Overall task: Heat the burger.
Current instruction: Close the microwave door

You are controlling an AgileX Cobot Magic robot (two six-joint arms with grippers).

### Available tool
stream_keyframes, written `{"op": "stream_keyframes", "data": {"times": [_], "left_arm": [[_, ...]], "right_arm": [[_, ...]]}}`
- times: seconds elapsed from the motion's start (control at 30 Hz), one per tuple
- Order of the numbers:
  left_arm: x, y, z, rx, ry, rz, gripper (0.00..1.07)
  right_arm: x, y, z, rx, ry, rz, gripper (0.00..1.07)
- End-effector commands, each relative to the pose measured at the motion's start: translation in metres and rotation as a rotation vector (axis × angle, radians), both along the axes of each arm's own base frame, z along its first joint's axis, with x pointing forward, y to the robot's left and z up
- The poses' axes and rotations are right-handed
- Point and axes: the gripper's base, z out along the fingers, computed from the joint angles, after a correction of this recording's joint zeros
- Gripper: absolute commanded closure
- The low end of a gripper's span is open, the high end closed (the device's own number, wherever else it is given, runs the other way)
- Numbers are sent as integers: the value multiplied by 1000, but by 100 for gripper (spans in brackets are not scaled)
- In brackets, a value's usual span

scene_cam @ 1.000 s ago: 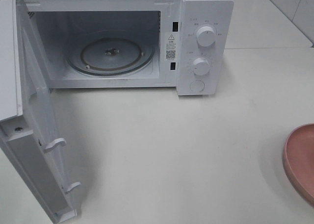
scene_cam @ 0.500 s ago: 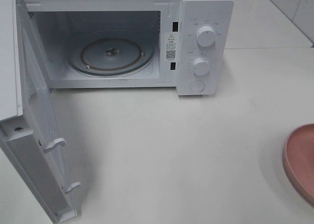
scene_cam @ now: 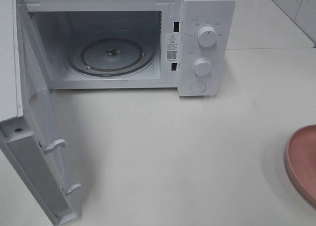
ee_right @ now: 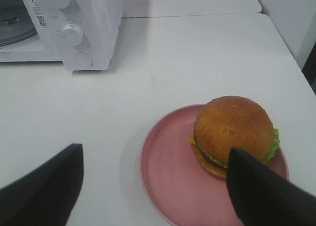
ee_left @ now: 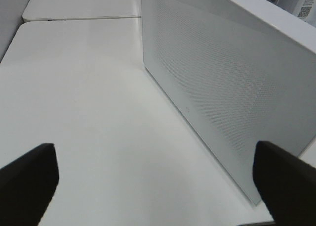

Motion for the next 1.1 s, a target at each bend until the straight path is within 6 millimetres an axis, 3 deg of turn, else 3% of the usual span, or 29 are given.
{"op": "stream_keyframes", "data": {"times": [0.03,0.2,0.3,0.33,0.43,0.5,0.53,0.57,0.6,0.63,0.67,0.7,0.73,0.77,1.0,1.1], "left_arm": [[-1,0,-1,-9,-1,3,7],[-1,0,5,-17,-36,9,8],[2,1,13,-43,-63,33,14],[8,1,16,-53,-56,43,21],[12,2,17,-57,-48,45,26],[28,2,19,-59,-2,52,45],[28,2,19,-59,-2,52,45],[33,2,19,-60,9,54,51],[42,3,20,-61,32,57,65],[42,3,20,-61,32,57,65],[49,3,20,-62,55,59,81],[53,3,19,-60,69,61,92],[53,3,19,-60,69,61,92],[61,5,18,-44,97,70,107],[83,13,13,83,81,99,107],[94,14,-1,109,24,92,107]], "right_arm": [[-4,0,0,-2,-33,-3,31],[-4,0,0,-2,-33,-3,31],[-4,0,0,-2,-33,-3,31],[-4,0,0,-2,-33,-3,31],[-4,0,0,-2,-33,-3,31],[-4,0,0,-2,-33,-3,31],[-4,0,0,-2,-33,-3,31],[-4,0,0,-2,-33,-3,31],[-4,0,0,-2,-33,-3,31],[-4,0,0,-2,-33,-3,31],[-4,0,0,-2,-33,-3,31],[-4,0,0,-2,-33,-3,31],[-4,0,0,-2,-33,-3,31],[-4,0,0,-2,-33,-3,31],[-4,0,0,-2,-33,-3,31],[-4,0,0,-2,-33,-3,31]]}}
